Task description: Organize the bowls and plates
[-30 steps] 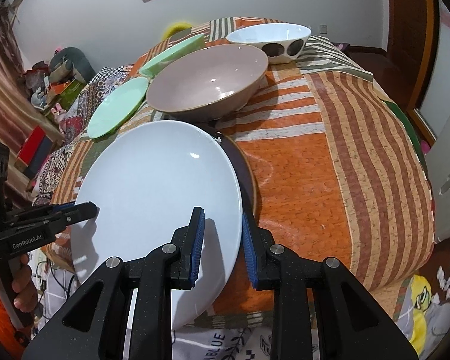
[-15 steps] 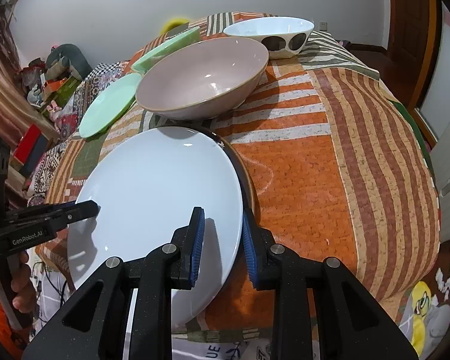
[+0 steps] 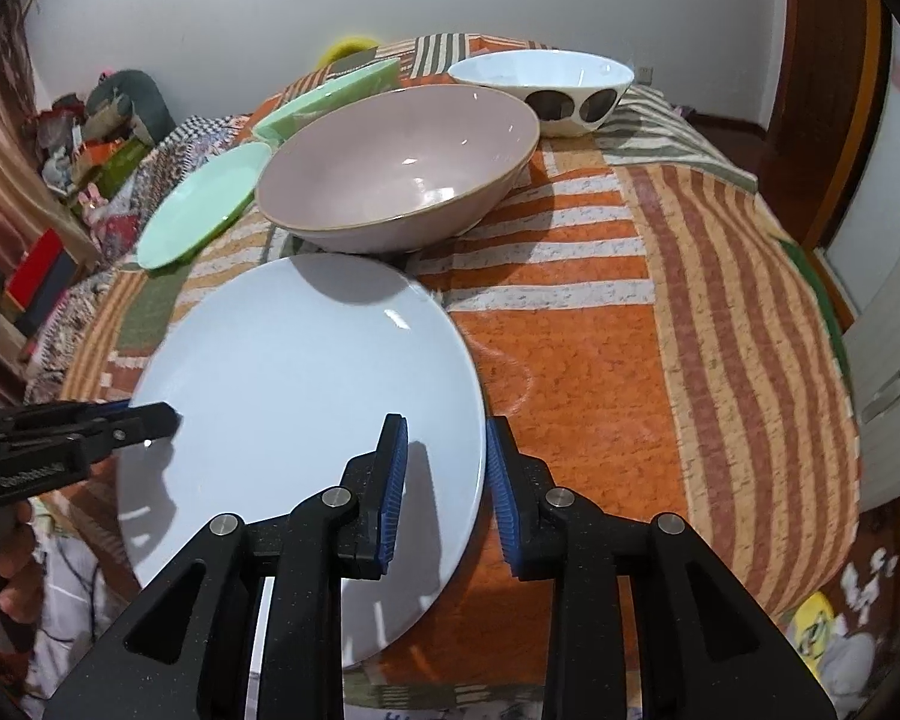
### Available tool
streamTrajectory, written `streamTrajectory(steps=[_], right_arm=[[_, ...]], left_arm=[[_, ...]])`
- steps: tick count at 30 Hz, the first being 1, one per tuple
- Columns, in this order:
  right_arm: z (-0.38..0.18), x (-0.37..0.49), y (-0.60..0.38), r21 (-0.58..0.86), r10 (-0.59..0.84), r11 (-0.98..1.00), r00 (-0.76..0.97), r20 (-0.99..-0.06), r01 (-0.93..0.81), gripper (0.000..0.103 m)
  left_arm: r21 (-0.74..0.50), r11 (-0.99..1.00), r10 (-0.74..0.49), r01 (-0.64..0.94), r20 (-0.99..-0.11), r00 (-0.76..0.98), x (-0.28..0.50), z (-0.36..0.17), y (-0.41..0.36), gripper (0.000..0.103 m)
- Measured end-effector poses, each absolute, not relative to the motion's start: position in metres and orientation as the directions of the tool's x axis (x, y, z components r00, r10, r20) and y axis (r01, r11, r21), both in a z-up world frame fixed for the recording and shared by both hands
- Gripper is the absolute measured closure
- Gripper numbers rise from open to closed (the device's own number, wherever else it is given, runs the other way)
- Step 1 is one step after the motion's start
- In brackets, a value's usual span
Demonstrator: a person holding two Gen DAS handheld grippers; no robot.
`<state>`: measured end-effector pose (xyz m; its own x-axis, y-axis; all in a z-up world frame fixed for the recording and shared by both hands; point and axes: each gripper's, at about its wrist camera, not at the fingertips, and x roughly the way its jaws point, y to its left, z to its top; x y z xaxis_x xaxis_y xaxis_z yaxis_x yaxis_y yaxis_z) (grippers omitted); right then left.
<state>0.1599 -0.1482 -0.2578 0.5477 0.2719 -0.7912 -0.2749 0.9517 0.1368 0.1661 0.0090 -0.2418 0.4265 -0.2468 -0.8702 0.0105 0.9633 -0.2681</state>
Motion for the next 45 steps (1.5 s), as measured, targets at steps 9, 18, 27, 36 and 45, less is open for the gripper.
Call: streamTrajectory(steps=[9,18,27,36,45], right_arm=[[-0.238,0.154,-0.146,0.138,0.285,0.948,0.572,-0.769,-0.287,0.072],[-0.203,0.152,-0.102,0.130,0.362,0.911,0.611,-0.704,-0.391,0.061],[-0.188,0.167,-0.036,0.120,0.445,0.860,0.614,-0.653,-0.496,0.052],[-0.202,0.212,0.012,0.138,0.450,0.856,0.587,-0.673,-0.498,0.052],[-0.225,0.265,0.039,0.125,0.389,0.883,0.559,-0.732,-0.452,0.052]], left_arm=[[-0.243,0.970,-0.205,-0.011,-0.842,0.500,0.155,-0.213,0.033,0.073],[-0.170,0.983,-0.093,-0.061,-0.764,0.639,0.142,-0.162,0.076,0.049],[-0.157,0.977,-0.015,-0.144,-0.725,0.688,0.160,-0.142,0.142,0.042],[-0.152,0.968,0.017,-0.199,-0.753,0.658,0.207,-0.171,0.201,0.042],[-0.188,0.963,-0.029,-0.194,-0.787,0.617,0.256,-0.218,0.227,0.044]])
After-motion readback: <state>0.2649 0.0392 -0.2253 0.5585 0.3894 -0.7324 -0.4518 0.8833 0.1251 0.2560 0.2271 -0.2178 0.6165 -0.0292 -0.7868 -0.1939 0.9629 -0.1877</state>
